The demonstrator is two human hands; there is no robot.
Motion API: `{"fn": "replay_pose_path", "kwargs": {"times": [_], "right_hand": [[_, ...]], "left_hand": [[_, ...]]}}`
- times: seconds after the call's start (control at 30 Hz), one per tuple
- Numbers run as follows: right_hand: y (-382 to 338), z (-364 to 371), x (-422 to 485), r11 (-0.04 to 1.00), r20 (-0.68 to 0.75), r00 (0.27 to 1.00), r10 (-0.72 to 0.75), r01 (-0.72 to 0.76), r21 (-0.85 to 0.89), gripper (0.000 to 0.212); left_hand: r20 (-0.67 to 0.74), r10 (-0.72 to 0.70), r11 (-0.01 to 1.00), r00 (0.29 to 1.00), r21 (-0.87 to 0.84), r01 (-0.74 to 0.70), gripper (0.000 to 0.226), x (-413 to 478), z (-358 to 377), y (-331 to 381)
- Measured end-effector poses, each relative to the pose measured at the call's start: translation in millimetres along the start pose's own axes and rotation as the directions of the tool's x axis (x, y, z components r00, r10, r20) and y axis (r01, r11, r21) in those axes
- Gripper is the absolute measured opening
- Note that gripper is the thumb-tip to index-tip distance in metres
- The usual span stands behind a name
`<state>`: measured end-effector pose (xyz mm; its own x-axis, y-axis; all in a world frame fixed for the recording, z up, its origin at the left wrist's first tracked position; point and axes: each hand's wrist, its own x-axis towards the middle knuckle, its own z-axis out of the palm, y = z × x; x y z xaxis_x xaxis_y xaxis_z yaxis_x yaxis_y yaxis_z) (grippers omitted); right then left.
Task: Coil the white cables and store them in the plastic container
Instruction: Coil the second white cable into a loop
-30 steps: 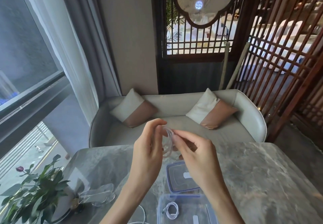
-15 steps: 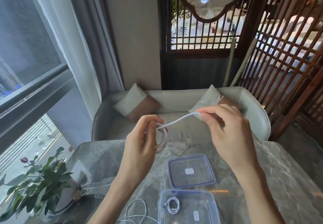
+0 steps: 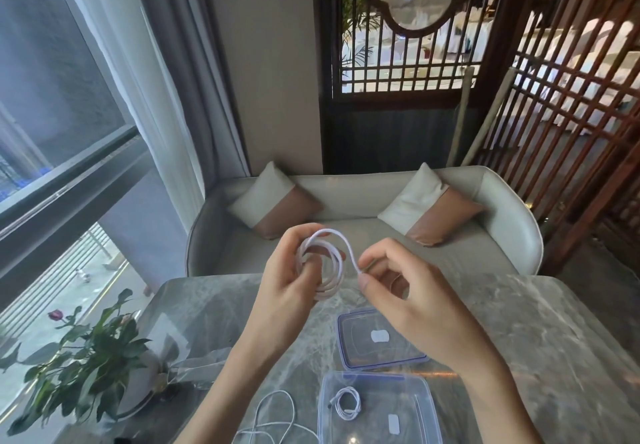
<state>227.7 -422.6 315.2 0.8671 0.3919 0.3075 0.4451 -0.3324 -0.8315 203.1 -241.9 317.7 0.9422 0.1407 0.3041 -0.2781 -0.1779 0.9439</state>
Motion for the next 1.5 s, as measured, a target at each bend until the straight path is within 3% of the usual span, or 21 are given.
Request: {"fn": "replay_pose_path", "kwargs": {"times": [0.1, 0.17, 0.23, 0.33, 0.4, 0.5, 0.63, 0.7, 0.77, 0.83, 0.9, 1.0, 1.1, 1.2, 1.33, 1.43, 1.5], "right_hand": [[0.9, 1.9, -1.8, 0.991, 0.080, 0.997, 0.017, -0.028, 0.132, 0.008], [8.4, 0.7, -0.7, 0.997, -0.019, 0.999, 0.039, -0.037, 0.066, 0.006], [14.1, -1.5, -0.6, 0.996, -0.032, 0.997, 0.068, -0.069, -0.053, 0.007], [14.0, -1.8, -4.2, 0.993, 0.108, 0.988, 0.113, -0.108, -0.052, 0.007], [12.1, -4.6, -8.6, 0.992, 0.145, 0.982, 0.121, -0.115, -0.044, 0.008], [9.0, -10.7, -15.6, 0.988, 0.073, 0.992, 0.102, -0.092, -0.127, 0.008], [4.9, -12.7, -21.5, 0.978, -0.188, 0.977, 0.100, -0.131, -0.160, 0.007], [5.1, -12.4, -22.6, 0.978, -0.157, 0.978, 0.135, -0.157, -0.135, 0.008], [4.1, -6.9, -22.9, 0.981, -0.037, 0.981, 0.191, -0.192, -0.019, 0.007], [2.9, 2.2, -21.8, 0.942, 0.033, 0.965, 0.259, -0.260, 0.213, 0.007], [3.2, 9.2, -20.3, 0.840, 0.050, 0.942, 0.332, -0.319, 0.439, 0.006], [2.1, 11.3, -17.8, 0.599, 0.080, 0.906, 0.416, -0.339, 0.725, 0.017], [-0.5, 17.5, -18.3, 0.494, 0.065, 0.898, 0.434, -0.299, 0.816, 0.022], [-2.2, 26.9, -20.1, 0.534, 0.004, 0.905, 0.424, -0.254, 0.806, 0.024], [-4.8, 30.4, -19.9, 0.595, -0.089, 0.916, 0.391, -0.177, 0.784, 0.023], [-4.1, 33.3, -23.8, 0.749, -0.190, 0.956, 0.224, -0.045, 0.661, 0.020], [-2.1, 34.7, -26.9, 0.896, -0.245, 0.966, 0.081, 0.037, 0.443, 0.015]], "left_hand": [[0.058, -0.070, 0.997, 0.996, -0.027, 0.071, 0.043, -0.2, -2.9, -2.5], [0.096, -0.101, 0.994, 0.990, -0.039, 0.105, 0.042, -0.9, -5.4, -3.4], [0.143, -0.113, 0.989, 0.983, -0.077, 0.124, 0.045, -1.7, -6.6, -2.5], [0.178, -0.014, 0.996, 0.984, -0.082, 0.030, 0.035, -0.9, -3.5, 0.2], [0.130, 0.072, 0.997, 0.989, -0.043, -0.066, 0.026, 0.3, 3.2, 0.7], [0.020, 0.068, 0.998, 0.997, -0.013, -0.068, 0.025, 1.2, 11.6, -4.5], [-0.026, 0.045, 0.997, 0.999, 0.068, -0.043, 0.024, 0.3, 18.0, -10.7], [-0.059, 0.074, 0.990, 0.995, 0.126, -0.066, 0.024, -0.1, 24.2, -10.7], [-0.095, 0.118, 0.978, 0.988, 0.185, -0.099, 0.024, -1.9, 32.0, -9.8], [-0.119, 0.140, 0.975, 0.983, 0.187, -0.116, 0.024, -5.1, 37.7, -9.0], [-0.127, 0.123, 0.987, 0.984, 0.123, -0.108, 0.024, -9.4, 40.0, -9.0], [-0.085, 0.034, 0.999, 0.996, -0.027, -0.037, 0.028, -13.7, 39.6, -7.9], [0.043, -0.045, 0.983, 0.998, -0.179, 0.052, 0.038, -15.8, 36.5, -6.5], [0.117, -0.053, 0.980, 0.992, -0.186, 0.075, 0.041, -15.9, 33.5, -4.4], [0.135, -0.040, 0.983, 0.990, -0.171, 0.063, 0.024, -14.0, 33.5, -5.2], [0.078, -0.068, 0.983, 0.995, -0.168, 0.081, 0.022, -9.5, 32.3, -3.9], [0.059, -0.119, 0.971, 0.991, -0.200, 0.129, 0.020, -6.2, 29.0, -2.5]]}}
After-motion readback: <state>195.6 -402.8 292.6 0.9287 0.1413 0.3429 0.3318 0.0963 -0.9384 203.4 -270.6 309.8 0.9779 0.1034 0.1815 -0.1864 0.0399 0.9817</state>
